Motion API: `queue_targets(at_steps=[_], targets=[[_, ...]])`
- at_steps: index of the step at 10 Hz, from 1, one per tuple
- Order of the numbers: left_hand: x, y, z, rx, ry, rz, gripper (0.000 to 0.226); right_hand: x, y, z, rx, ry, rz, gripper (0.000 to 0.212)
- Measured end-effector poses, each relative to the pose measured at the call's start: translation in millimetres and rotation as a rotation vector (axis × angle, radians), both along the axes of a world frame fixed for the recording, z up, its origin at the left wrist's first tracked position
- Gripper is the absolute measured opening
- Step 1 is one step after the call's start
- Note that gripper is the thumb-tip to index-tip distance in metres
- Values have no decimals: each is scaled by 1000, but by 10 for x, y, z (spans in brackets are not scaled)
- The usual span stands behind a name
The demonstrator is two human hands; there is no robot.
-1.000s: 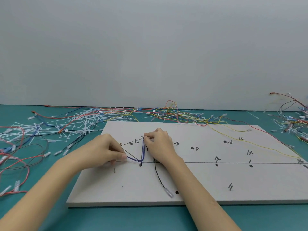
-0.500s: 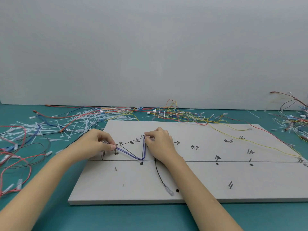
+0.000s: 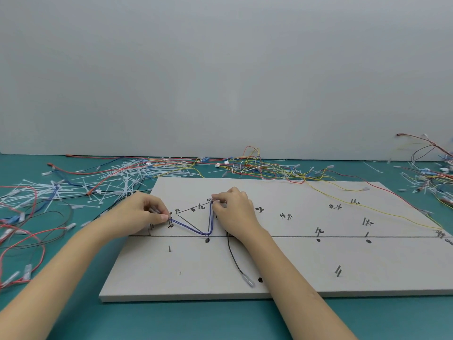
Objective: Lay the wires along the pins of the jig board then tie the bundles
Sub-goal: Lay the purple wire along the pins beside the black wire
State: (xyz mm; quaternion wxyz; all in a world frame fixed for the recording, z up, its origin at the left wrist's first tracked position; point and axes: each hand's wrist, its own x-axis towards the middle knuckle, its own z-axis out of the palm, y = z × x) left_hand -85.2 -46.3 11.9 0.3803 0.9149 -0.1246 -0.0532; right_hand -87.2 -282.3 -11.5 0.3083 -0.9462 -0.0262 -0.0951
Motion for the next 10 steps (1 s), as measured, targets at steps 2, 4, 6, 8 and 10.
queue_targets(at_steps=[2, 4, 6, 8, 10], targets=[[-36, -36, 0, 23, -27, 31, 23, -4, 1, -1, -2, -1, -1, 35], [-125, -91, 67, 112, -140, 3, 42, 6, -3, -12, -2, -5, 0, 35], [-309, -400, 84, 57, -356, -41, 26, 19, 0, -21, -1, -5, -2, 35], [-440, -645, -61, 71, -392, -201, 12, 25, -3, -22, -18, -10, -3, 35], [-478, -687, -120, 71, -405, -189, 8, 31, -2, -32, 11, -7, -8, 35]])
